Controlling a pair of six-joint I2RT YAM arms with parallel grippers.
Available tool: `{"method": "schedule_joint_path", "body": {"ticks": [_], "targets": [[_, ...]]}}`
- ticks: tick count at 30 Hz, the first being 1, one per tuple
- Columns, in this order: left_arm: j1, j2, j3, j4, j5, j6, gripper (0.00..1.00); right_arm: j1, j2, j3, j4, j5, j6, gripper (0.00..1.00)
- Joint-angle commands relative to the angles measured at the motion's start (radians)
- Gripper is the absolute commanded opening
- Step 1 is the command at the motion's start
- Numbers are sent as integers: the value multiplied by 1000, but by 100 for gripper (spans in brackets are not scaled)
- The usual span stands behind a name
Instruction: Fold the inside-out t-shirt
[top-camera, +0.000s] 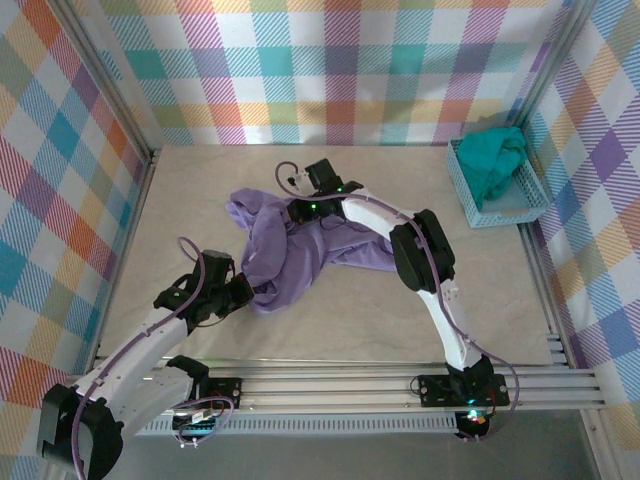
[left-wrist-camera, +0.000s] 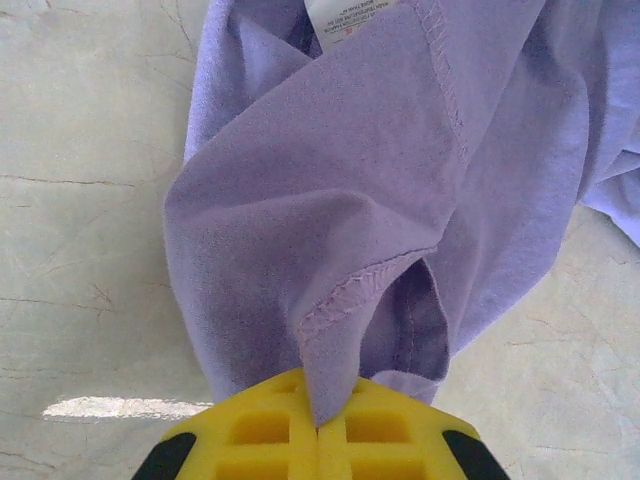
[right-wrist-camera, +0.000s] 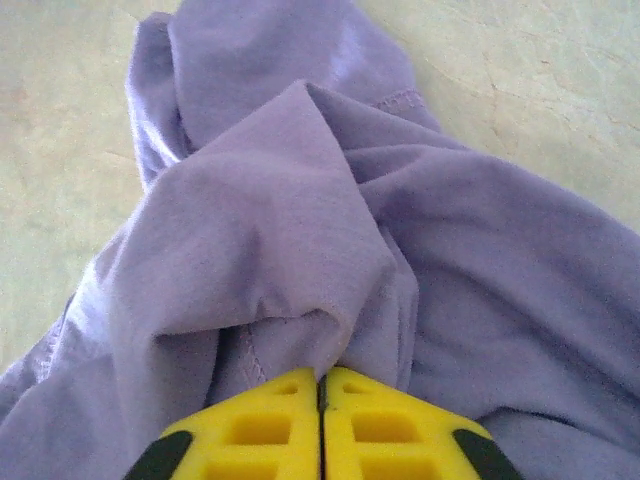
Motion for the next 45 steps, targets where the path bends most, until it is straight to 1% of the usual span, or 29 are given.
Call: {"method": "schedule_joint_path", "body": {"ticks": [1, 4, 7, 11, 14, 17, 21, 24, 27, 28, 29, 31, 34, 36, 38, 40, 42, 45], "targets": [[-1, -2, 3, 5, -30, 20, 0, -34, -9, 19, 12, -92, 19, 0], [2, -6, 27, 3, -61, 24, 0, -73, -121, -84, 81, -101, 37, 0], [11, -11, 97, 3, -100, 38, 0, -120, -297, -206, 129, -99, 37, 0], [42, -11, 244, 25, -161, 60, 0, -174, -544, -338, 119, -31, -9, 0], [63, 8, 389, 47, -224, 85, 0, -200, -709, -386, 84, 42, -59, 0], [75, 39, 538, 78, -290, 113, 0, -205, -842, -382, 39, 128, -124, 0], [78, 90, 734, 140, -339, 180, 0, -205, -967, -327, -16, 196, -190, 0], [78, 132, 872, 170, -326, 229, 0, -205, -1042, -288, -45, 224, -227, 0], [78, 151, 939, 177, -300, 252, 0, -205, -1091, -282, -68, 244, -239, 0], [79, 154, 939, 169, -297, 256, 0, -206, -1095, -288, -79, 256, -239, 0], [78, 156, 930, 155, -292, 256, 0, -205, -1093, -300, -99, 268, -273, 0], [78, 154, 883, 133, -267, 243, 0, -205, -1081, -344, -118, 281, -268, 0], [78, 145, 745, 126, -161, 192, 0, -206, -1026, -436, -106, 254, -211, 0], [77, 135, 606, 133, -62, 138, 0, -205, -945, -464, -96, 212, -180, 0], [73, 122, 471, 135, -3, 98, 0, -204, -854, -470, -84, 166, -164, 0], [64, 95, 320, 145, 11, 80, 0, -202, -773, -473, -59, 127, -152, 0], [60, 73, 181, 136, -3, 69, 0, -197, -693, -462, -47, 75, -146, 0], [60, 47, 44, 124, -26, 76, 0, -182, -605, -441, -45, 27, -146, 0]]}}
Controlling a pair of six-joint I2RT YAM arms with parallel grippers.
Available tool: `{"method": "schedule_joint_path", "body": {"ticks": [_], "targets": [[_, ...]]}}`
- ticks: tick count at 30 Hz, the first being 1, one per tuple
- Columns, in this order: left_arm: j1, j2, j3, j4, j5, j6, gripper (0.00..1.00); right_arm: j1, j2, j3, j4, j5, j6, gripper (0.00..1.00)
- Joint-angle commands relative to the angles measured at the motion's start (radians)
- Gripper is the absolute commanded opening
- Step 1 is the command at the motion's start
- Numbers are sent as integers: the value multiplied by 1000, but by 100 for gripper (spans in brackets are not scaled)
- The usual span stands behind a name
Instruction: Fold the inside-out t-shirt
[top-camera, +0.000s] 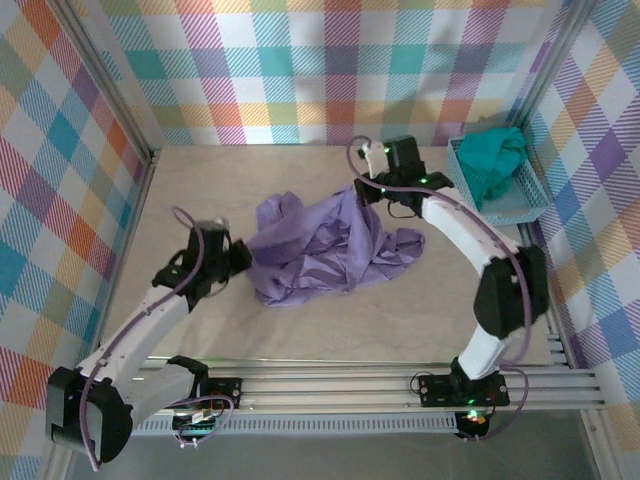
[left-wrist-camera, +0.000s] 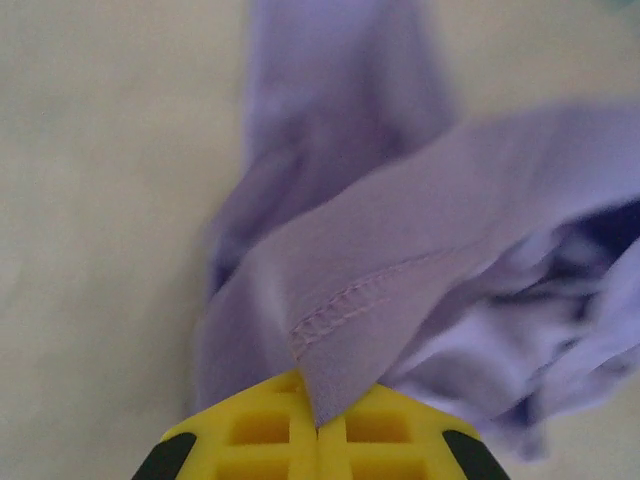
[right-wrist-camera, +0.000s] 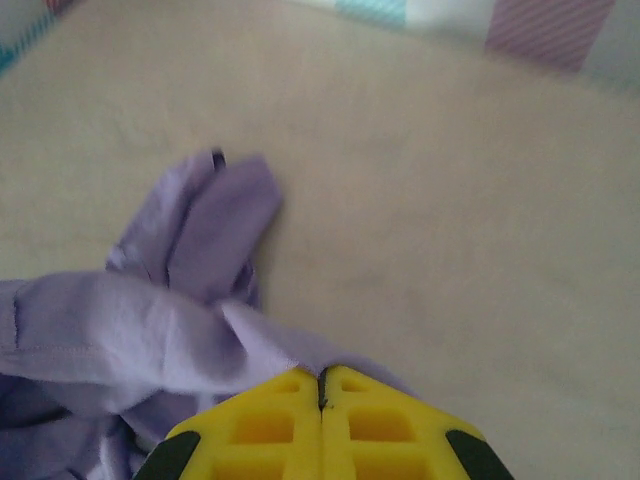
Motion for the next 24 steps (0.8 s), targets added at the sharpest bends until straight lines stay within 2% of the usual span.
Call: {"method": "schedule_joint_path", "body": {"ticks": [1, 3, 6, 8, 9, 12, 17, 24], "targets": [[-5, -70, -90, -7, 1, -17, 0, 21, 31, 30, 15, -107, 18, 0], [-5, -80, -108, -21, -31, 14, 15, 29, 65, 45, 15, -120, 17, 0], [-6, -98, -90, -25, -72, 74, 46, 35, 92, 71, 8, -138, 9, 0], [-8, -101, -67, -2, -92, 114, 62, 36, 101, 89, 0, -144, 6, 0], [-11, -96, -56, 23, -92, 139, 68, 35, 107, 100, -7, -146, 3, 0], [-44, -45, -30, 132, -76, 223, 78, 36, 118, 118, -15, -148, 0, 0], [-100, 162, 85, 154, -76, 340, 81, 36, 133, 142, -29, -142, -8, 0], [-176, 392, 208, 129, -81, 404, 63, 33, 155, 174, -48, -130, -14, 0]]}}
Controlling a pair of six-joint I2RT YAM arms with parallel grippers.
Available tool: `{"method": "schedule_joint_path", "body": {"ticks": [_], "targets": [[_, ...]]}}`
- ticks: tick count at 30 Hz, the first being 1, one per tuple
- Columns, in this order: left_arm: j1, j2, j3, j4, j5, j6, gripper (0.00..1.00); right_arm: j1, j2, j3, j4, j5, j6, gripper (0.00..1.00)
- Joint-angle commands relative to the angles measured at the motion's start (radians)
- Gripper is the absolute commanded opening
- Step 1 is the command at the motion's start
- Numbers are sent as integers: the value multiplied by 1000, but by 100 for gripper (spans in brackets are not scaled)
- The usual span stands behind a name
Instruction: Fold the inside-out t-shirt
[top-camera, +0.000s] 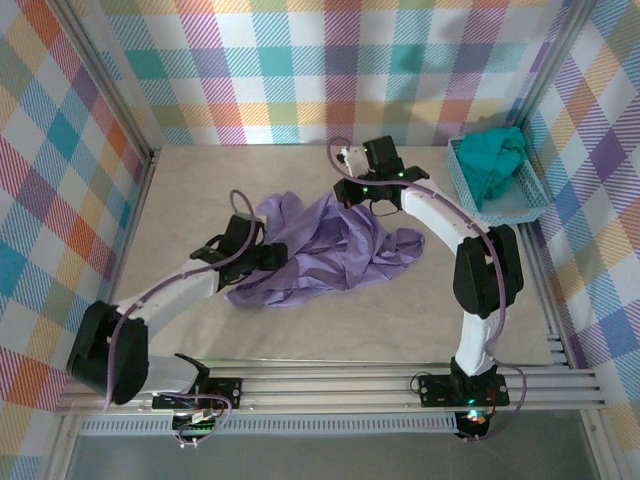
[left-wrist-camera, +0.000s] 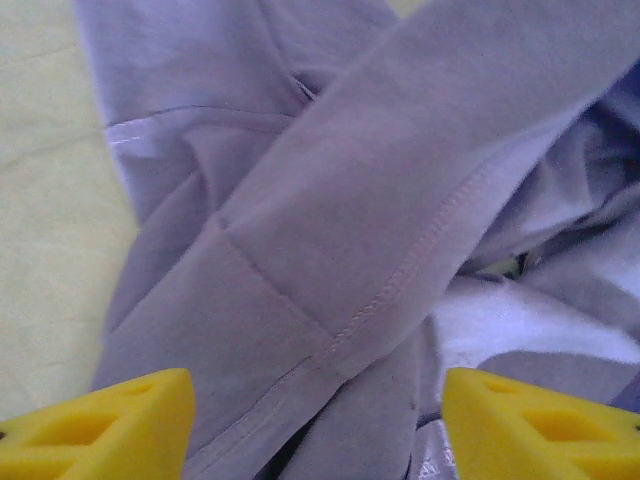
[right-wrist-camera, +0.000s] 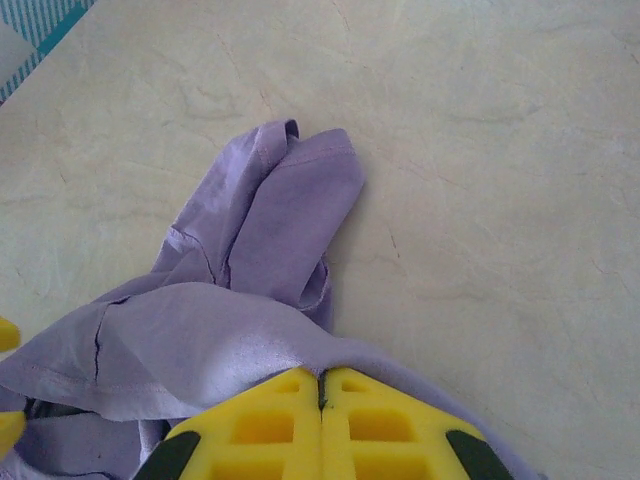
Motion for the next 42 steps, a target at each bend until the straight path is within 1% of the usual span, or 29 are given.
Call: {"method": "schedule_joint_path", "body": {"ticks": [1, 6, 13, 14, 16, 18, 20, 22, 28, 33, 35, 37, 39, 40, 42], "targets": [[-20, 66, 50, -4, -1, 57, 63, -2, 11, 41, -18, -17, -16, 0], [-28, 164, 98, -11, -3, 52, 64, -2, 17, 47, -18, -23, -15, 0], [-28, 238, 132, -17, 10, 52, 64, -3, 18, 50, -17, -19, -16, 0], [-28, 243, 134, -17, 10, 52, 62, -2, 19, 51, -19, -18, -14, 0], [-28, 253, 141, -18, 4, 49, 54, -2, 21, 54, -19, -19, -14, 0], [-28, 260, 144, -21, 1, 45, 41, -2, 24, 59, -20, -19, -14, 0], [-27, 259, 146, -23, -3, 43, 32, -2, 28, 65, -23, -19, -14, 0], [-27, 245, 140, -20, 0, 39, 27, -2, 34, 72, -26, -22, -14, 0], [-19, 204, 131, -24, -6, 32, 16, -2, 53, 83, -27, -33, -8, 0], [-9, 154, 122, -36, -4, 24, 15, -1, 76, 101, -33, -45, 4, 0], [-3, 130, 114, -36, 1, 20, 11, 1, 89, 113, -42, -48, 16, 0], [6, 112, 106, -36, 7, 11, 5, 2, 96, 129, -84, -22, 28, 10], [13, 92, 102, -36, 16, 0, 1, 2, 66, 107, -150, 65, 31, 29], [16, 78, 99, -35, 19, -5, 0, 2, 27, 64, -169, 115, 32, 37], [20, 51, 92, -35, 24, -19, 0, 2, -68, -45, -176, 177, 44, 48]]}}
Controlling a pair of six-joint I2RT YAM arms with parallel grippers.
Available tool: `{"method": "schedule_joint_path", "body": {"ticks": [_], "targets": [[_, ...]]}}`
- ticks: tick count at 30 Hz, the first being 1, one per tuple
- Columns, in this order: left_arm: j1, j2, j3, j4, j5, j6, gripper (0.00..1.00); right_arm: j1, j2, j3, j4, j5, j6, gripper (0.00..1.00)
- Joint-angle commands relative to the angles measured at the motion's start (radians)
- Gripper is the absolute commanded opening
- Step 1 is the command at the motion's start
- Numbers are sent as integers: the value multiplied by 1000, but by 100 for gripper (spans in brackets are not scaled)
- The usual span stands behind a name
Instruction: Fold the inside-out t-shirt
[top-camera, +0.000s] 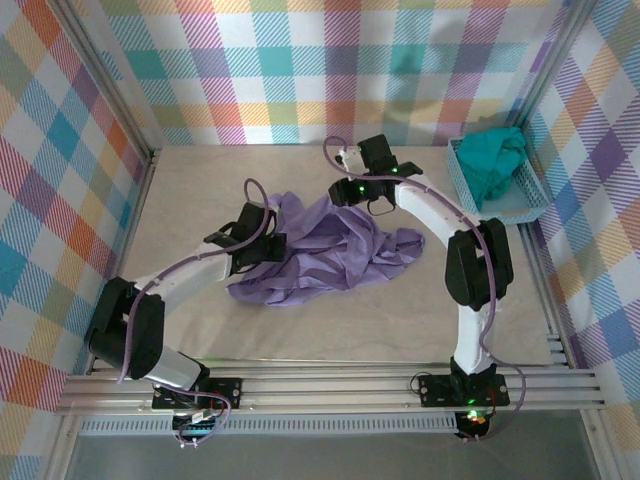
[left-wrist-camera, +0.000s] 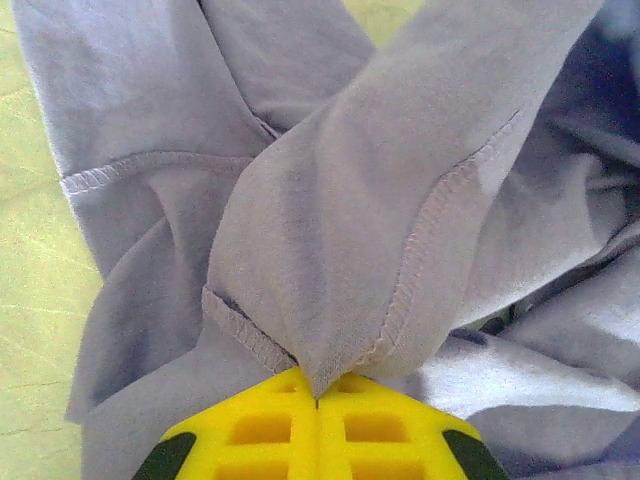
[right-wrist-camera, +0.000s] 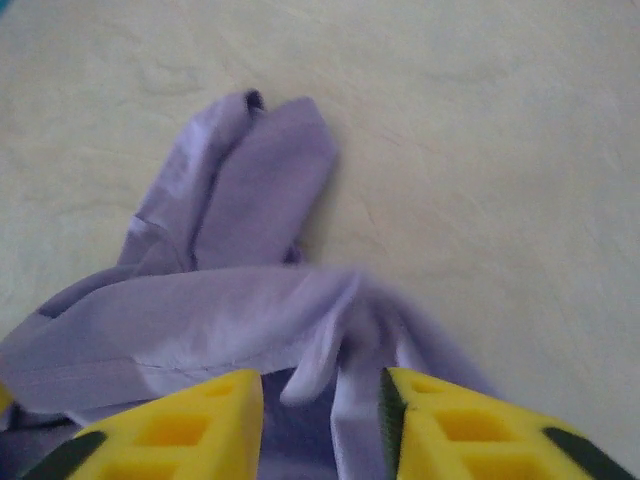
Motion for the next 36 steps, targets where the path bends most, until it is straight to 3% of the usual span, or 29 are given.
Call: {"method": "schedule_joint_path", "body": {"ticks": [1, 4, 8, 11, 18, 21, 30, 36], "targets": [[14, -61, -22, -9, 23, -34, 0, 4, -176, -159, -83, 110, 25, 52], [18, -92, -24, -45, 32, -52, 0, 45, -359, -382, -84, 134, 73, 59], [21, -130, -22, -60, 37, -62, 0, 137, -471, -592, -34, 87, 192, 61], [24, -158, -18, -72, 25, -63, 0, 184, -452, -680, 50, 69, 256, 62], [28, -195, -13, -89, 15, -69, 0, 210, -339, -708, 154, 50, 305, 61], [28, -199, -15, -85, 17, -70, 0, 211, -317, -709, 172, 70, 304, 52], [31, -209, 2, -92, 7, -87, 0, 211, -332, -709, 146, 95, 291, 3], [43, -276, 61, -114, -21, -154, 0, 159, -515, -622, 15, 245, 176, 0]]}}
